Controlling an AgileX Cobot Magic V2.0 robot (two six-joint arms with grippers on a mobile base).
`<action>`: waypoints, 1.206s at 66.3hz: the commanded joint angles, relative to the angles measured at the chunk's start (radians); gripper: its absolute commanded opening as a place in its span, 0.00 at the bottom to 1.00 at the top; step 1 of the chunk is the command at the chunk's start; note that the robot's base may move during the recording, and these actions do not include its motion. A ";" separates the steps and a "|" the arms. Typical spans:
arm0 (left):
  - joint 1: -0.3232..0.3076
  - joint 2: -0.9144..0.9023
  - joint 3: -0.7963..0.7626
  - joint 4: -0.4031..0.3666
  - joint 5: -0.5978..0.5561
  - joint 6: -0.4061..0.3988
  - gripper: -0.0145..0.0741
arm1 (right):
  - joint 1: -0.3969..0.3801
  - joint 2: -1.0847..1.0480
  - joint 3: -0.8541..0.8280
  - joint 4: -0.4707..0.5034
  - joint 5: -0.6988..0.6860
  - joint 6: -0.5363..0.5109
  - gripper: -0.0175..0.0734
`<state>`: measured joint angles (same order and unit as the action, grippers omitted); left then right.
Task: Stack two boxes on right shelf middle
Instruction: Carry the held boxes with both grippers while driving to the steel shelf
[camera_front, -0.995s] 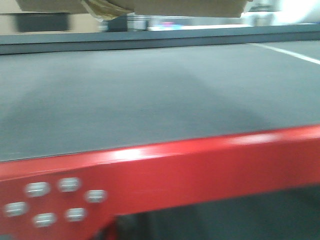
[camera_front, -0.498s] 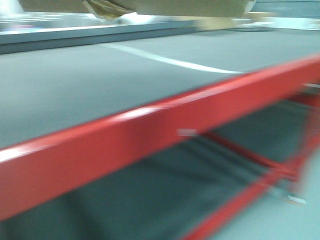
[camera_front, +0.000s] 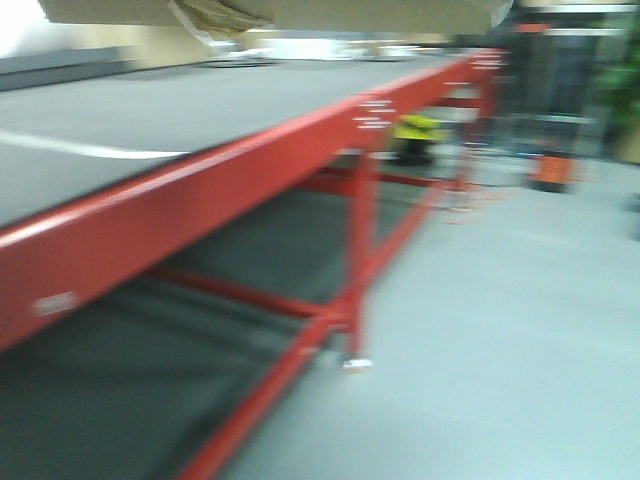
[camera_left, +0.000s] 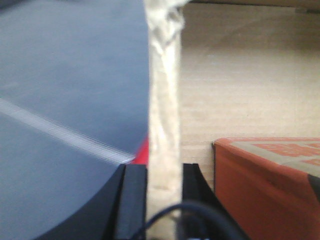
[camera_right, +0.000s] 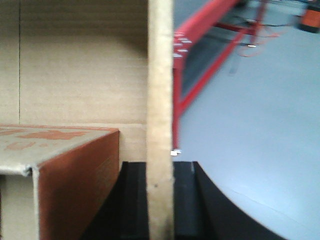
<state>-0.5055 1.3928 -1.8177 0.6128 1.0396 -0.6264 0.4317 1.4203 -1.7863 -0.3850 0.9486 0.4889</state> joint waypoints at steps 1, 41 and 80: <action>0.002 -0.013 -0.011 0.051 -0.018 -0.007 0.04 | -0.012 -0.016 -0.015 -0.059 -0.022 0.000 0.01; 0.002 -0.013 -0.011 0.051 -0.018 -0.007 0.04 | -0.012 -0.016 -0.015 -0.059 -0.022 0.000 0.01; 0.002 -0.013 -0.011 0.051 -0.018 -0.007 0.04 | -0.012 -0.016 -0.015 -0.059 -0.022 0.000 0.01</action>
<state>-0.5067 1.3928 -1.8177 0.6108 1.0396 -0.6264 0.4317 1.4203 -1.7863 -0.3850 0.9525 0.4889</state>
